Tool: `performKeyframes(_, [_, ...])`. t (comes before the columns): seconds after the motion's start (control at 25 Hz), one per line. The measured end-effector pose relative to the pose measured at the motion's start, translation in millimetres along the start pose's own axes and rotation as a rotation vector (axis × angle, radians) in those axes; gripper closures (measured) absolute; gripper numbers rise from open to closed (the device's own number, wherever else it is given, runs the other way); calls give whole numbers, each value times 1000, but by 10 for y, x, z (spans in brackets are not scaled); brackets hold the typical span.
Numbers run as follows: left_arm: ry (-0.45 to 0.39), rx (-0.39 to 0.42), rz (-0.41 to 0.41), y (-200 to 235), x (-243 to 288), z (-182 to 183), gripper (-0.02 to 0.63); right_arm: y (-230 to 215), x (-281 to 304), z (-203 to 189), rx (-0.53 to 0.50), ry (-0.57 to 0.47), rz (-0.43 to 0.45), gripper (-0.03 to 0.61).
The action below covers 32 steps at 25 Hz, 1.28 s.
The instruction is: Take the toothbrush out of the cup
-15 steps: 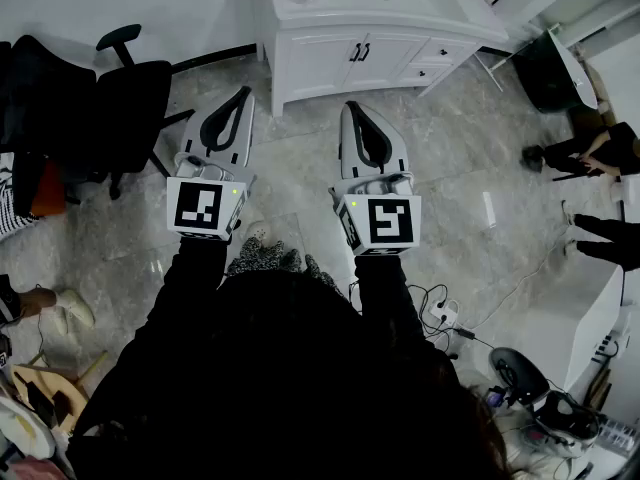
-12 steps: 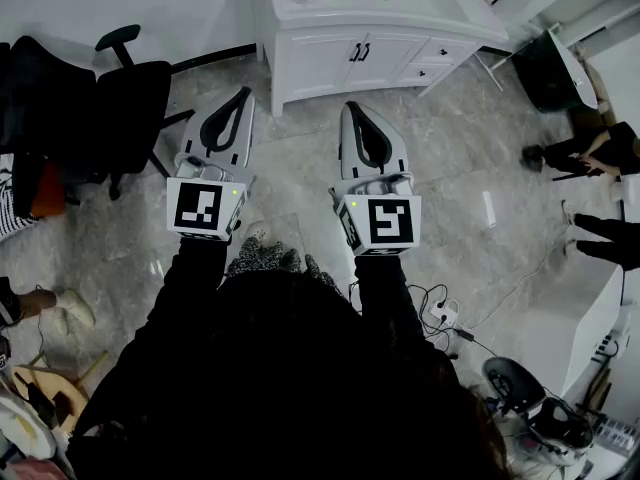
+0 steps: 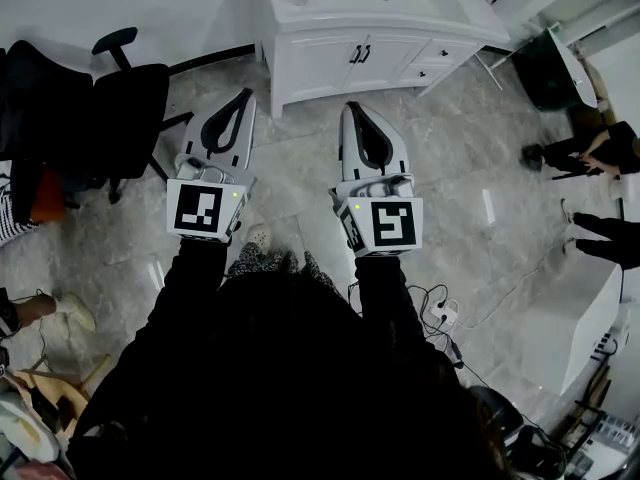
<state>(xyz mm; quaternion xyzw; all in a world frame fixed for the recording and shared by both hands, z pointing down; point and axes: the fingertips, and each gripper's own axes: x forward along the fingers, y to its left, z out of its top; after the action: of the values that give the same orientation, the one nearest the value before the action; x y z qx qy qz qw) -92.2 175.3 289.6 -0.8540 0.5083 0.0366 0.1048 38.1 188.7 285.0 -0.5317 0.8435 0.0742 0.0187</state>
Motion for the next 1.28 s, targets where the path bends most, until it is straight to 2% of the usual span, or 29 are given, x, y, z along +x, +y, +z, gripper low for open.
performKeyframes(0.4, [1,-41,-51,237,235,-78,606,-31,324,-141,7,54,-18,574])
performKeyframes(1.28, [-7,-71,-132,979,624,-285,606,113,1105,-163,14,47,-86,574])
